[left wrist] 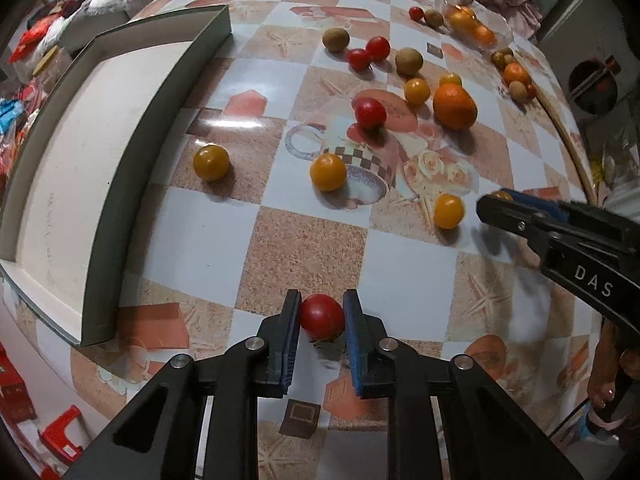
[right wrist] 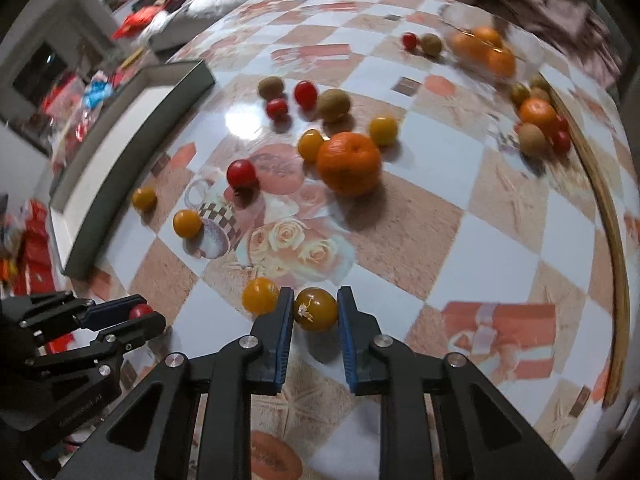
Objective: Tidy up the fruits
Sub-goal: 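Grasp a red cherry tomato with the left tool while the right grasps a yellow tomato, then carry both tomatoes into the white tray and open both tools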
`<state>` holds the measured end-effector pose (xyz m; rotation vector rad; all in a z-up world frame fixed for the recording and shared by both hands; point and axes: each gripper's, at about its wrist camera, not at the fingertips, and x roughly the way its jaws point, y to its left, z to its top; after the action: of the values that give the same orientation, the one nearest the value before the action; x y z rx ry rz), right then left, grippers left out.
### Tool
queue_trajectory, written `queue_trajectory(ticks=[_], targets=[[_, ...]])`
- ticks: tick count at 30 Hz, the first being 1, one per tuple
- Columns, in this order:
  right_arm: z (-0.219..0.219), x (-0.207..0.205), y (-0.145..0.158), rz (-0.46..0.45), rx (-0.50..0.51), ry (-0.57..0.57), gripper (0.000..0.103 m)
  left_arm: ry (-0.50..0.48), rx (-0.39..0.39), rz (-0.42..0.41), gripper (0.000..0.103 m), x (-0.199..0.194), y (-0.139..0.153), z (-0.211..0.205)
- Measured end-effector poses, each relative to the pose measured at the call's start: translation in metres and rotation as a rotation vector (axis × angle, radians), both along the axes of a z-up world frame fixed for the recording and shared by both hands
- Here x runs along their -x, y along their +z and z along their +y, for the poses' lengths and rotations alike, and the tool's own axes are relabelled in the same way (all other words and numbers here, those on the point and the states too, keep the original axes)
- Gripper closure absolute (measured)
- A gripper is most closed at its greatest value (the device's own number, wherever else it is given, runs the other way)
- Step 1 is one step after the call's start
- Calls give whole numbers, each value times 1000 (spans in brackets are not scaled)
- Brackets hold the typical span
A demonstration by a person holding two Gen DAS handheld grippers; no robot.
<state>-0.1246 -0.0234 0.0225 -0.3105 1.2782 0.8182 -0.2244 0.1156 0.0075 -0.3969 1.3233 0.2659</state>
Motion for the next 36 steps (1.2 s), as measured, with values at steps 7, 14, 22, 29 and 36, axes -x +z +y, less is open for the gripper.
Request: queue_trajectory(ticks=[7, 14, 22, 29, 36], targets=[[-12, -1, 12, 28, -16, -39, 79, -3, -7, -30, 80, -1, 19, 9], [4, 4, 26, 30, -37, -14, 79, 20, -28, -83, 80, 6, 40, 33], [70, 16, 51, 9, -76, 16, 79, 47, -72, -140, 80, 21, 61, 102], [154, 30, 60, 12, -91, 41, 79, 78, -99, -137, 80, 25, 58, 184], [236, 20, 46, 50, -95, 9, 79, 88, -137, -136, 80, -3, 40, 252]])
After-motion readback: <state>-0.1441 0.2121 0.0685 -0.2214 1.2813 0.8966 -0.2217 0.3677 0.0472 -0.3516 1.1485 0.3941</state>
